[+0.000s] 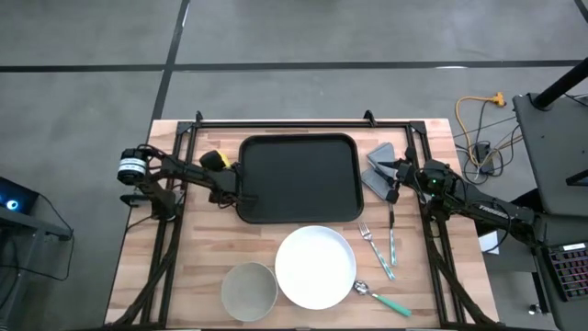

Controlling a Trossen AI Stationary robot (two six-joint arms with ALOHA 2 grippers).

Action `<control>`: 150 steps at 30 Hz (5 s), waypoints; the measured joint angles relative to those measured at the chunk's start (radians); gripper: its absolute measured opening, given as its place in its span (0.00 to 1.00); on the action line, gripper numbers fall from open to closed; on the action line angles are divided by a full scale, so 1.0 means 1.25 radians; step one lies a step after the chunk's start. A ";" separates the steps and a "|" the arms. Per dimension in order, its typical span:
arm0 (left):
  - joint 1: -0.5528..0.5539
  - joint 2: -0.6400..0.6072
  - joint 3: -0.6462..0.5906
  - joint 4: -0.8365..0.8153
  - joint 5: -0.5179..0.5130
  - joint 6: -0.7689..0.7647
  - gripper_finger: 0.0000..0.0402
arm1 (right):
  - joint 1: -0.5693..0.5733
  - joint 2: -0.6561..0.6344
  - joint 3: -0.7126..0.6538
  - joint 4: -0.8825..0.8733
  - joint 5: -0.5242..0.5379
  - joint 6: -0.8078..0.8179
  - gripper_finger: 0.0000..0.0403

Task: Set up tray
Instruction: Put the yellow mug on the top left of the black serving tray

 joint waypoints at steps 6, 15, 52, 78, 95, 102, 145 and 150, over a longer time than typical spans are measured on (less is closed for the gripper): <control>0.000 -0.001 0.006 -0.003 -0.021 0.014 0.02 | 0.000 0.000 0.000 0.000 0.000 0.000 0.31; 0.000 -0.007 0.110 -0.062 0.057 -0.007 0.00 | 0.000 0.000 0.000 0.000 0.000 0.000 0.31; 0.086 -0.202 0.291 0.034 0.197 0.166 0.00 | 0.000 0.000 0.000 0.000 0.000 0.000 0.31; 0.255 -0.202 0.189 0.381 0.495 0.325 0.00 | 0.000 0.000 0.000 0.000 0.000 0.000 0.31; 0.368 -0.170 0.157 0.463 0.544 0.322 0.00 | 0.000 0.000 0.000 0.000 0.000 0.000 0.30; 0.390 -0.114 0.187 0.423 0.550 0.319 0.00 | 0.000 0.000 0.000 0.000 0.000 0.000 0.31; 0.430 -0.048 0.197 0.394 0.543 0.319 0.04 | 0.000 0.000 0.000 0.000 0.000 0.000 0.31; 0.430 -0.048 0.197 0.394 0.540 0.320 0.04 | 0.000 0.000 0.000 0.000 0.000 0.000 0.30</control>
